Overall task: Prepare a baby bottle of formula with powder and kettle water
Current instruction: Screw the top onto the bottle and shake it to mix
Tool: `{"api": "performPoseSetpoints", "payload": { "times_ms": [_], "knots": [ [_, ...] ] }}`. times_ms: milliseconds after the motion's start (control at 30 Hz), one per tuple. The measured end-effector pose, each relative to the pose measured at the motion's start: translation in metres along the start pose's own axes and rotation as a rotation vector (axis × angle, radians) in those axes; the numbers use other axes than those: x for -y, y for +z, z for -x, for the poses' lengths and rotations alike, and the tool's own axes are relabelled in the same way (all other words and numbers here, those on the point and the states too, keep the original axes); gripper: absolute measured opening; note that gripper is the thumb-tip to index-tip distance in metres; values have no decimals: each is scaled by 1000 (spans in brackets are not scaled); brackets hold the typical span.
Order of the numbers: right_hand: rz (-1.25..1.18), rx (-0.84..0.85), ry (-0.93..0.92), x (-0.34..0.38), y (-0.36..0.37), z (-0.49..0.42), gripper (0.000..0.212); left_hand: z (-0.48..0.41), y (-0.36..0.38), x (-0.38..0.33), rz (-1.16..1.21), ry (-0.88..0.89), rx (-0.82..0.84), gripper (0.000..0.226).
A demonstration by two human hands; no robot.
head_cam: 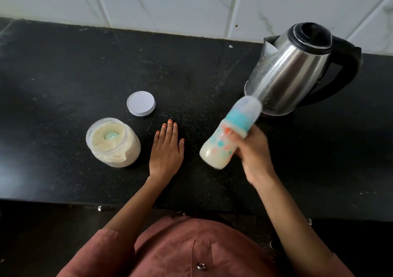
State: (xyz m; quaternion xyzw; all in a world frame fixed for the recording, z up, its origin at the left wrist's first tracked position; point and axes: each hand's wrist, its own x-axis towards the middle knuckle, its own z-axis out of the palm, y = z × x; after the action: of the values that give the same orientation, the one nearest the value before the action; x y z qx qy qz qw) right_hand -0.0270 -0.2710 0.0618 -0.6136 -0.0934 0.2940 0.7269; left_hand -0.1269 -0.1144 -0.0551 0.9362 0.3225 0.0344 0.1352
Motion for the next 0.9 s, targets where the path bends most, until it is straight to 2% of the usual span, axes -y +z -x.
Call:
{"api": "performPoseSetpoints", "payload": {
  "times_ms": [67, 133, 200, 300, 367, 467, 533, 633, 700, 800, 833, 900],
  "knots": [
    [-256, -147, -2, 9, -4, -9, 59, 0, 0, -1, 1, 0, -1, 55],
    [-380, -194, -9, 7, -2, -11, 70, 1, 0, 0, -5, -1, 1, 56],
    [-248, -117, 35, -2, 3, -1, 68, 1, 0, 0, 1, -4, 4, 56],
    [-20, -6, 61, -8, 5, 10, 54, -1, 0, 1, 5, -4, 11, 56],
    [-109, -95, 35, 0, 0, 2, 51, 0, 0, -1, -1, -3, -1, 56],
    [-321, -257, -25, 6, -3, -9, 61, 1, 0, -1, -10, -5, -7, 55],
    [-215, -184, -15, -3, 2, -2, 57, 1, -1, -1, -9, -9, -3, 55],
    [73, 52, 19, -9, 8, 13, 36, 1, -1, 0, -12, -8, 7, 55],
    [8, 6, -1, -2, 4, 6, 42, 1, -2, -1, -14, -6, 2, 55],
    [-328, -229, -5, 10, -2, -9, 53, 2, -2, -2, -18, -3, -3, 55],
    [-360, -246, 2, 8, -1, -9, 55, 2, -2, -2, -20, -4, 0, 55],
    [-246, -147, 66, -1, 4, -1, 57, 2, -3, -2, -20, -6, 4, 55]
  ]
}}
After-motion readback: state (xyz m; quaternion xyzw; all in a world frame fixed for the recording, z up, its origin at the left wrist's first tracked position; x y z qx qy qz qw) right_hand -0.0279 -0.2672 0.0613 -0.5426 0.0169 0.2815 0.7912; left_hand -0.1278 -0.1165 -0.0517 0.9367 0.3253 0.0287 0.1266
